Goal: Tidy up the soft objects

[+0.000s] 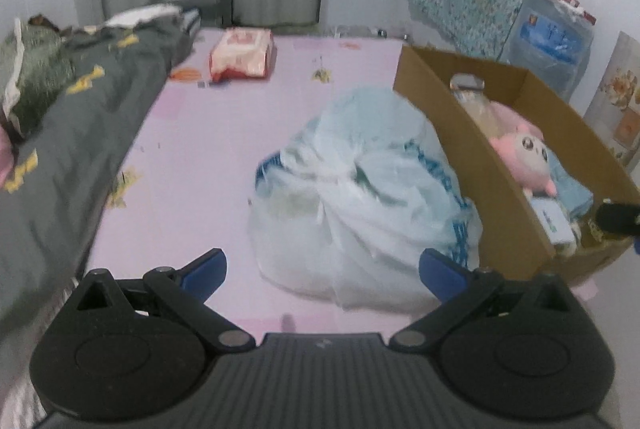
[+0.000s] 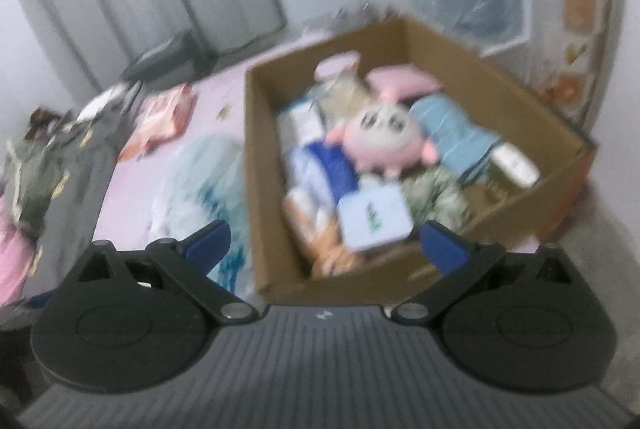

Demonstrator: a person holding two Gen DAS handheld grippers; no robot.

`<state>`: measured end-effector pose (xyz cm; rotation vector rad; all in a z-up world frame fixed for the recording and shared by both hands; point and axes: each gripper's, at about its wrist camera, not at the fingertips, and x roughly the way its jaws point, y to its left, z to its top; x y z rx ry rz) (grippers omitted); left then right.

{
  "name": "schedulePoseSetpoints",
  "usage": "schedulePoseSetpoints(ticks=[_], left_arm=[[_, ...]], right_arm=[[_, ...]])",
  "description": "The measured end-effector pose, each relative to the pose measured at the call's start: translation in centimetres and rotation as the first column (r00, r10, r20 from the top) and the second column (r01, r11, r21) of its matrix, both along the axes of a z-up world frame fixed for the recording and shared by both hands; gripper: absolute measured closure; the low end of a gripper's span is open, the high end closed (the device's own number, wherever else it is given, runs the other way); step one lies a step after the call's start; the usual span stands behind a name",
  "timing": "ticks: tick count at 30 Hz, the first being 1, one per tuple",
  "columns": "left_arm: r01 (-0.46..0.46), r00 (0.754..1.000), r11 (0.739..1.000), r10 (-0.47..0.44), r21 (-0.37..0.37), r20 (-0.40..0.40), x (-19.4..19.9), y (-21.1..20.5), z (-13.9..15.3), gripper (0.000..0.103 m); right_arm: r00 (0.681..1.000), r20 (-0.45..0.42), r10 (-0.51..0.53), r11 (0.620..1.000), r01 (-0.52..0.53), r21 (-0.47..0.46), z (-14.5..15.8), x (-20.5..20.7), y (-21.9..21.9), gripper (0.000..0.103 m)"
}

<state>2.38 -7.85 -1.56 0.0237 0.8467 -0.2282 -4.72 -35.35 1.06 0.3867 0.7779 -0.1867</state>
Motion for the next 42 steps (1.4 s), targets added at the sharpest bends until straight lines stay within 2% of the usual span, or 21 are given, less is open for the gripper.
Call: schedulePoseSetpoints(ticks=[5, 11, 13, 15, 19, 22, 33, 37, 42], left_arm=[[0.009, 0.998, 1.000, -0.009, -0.002, -0.058, -1.0, -0.8, -1.2, 0.000], [0.022, 0.997, 1.000, -0.022, 0.009, -0.077, -0.9, -1.4, -1.7, 0.000], [0.044, 0.994, 0.999, -0.045, -0.016, -0.102, -0.1, -1.7, -2.4, 0.000], [0.057, 0.985, 0.998, -0.061, -0.029, -0.160, 1.3, -2.3, -3.6, 0.000], [0.054, 0.981, 0.998, -0.047, 0.033, -0.189, 3.5, -3.8, -5.7, 0.000], [0.058, 0.977, 0.997, -0.048, 0.042, -0.208, 5.0, -4.3, -6.6, 0.000], [0.041, 0.982, 0.997, -0.027, 0.071, -0.189, 8.2, -5.7, -6.7, 0.000], [0.055, 0.980, 0.996, -0.040, 0.071, -0.196, 7.5, -5.6, -6.5, 0.000], [0.059, 0.983, 0.998, -0.054, 0.022, -0.174, 4.6, -3.5, -4.9, 0.000]], right_arm=[[0.992, -0.092, 0.085, 0.994, -0.091, -0.067, -1.8, -0.2, 2.2, 0.001], [0.986, -0.126, 0.113, 0.983, -0.129, -0.131, -2.4, -0.4, 3.4, 0.001], [0.986, -0.126, 0.108, 0.985, -0.124, -0.122, -2.5, -0.2, 2.9, 0.001], [0.988, -0.119, 0.100, 0.988, -0.112, -0.102, -2.4, -0.2, 2.2, 0.001], [0.992, -0.109, 0.070, 0.994, -0.079, -0.075, -2.4, -0.2, 0.8, 0.001], [0.993, -0.100, 0.056, 0.996, -0.063, -0.064, -2.4, -0.3, 0.0, 0.001], [0.992, -0.121, 0.043, 0.999, -0.046, -0.027, -4.0, 0.8, -1.4, 0.001], [0.992, -0.124, 0.037, 0.999, -0.041, -0.026, -4.2, 1.1, -1.7, 0.001], [0.994, -0.109, 0.030, 0.999, -0.034, -0.035, -4.2, 1.0, -1.7, 0.001]])
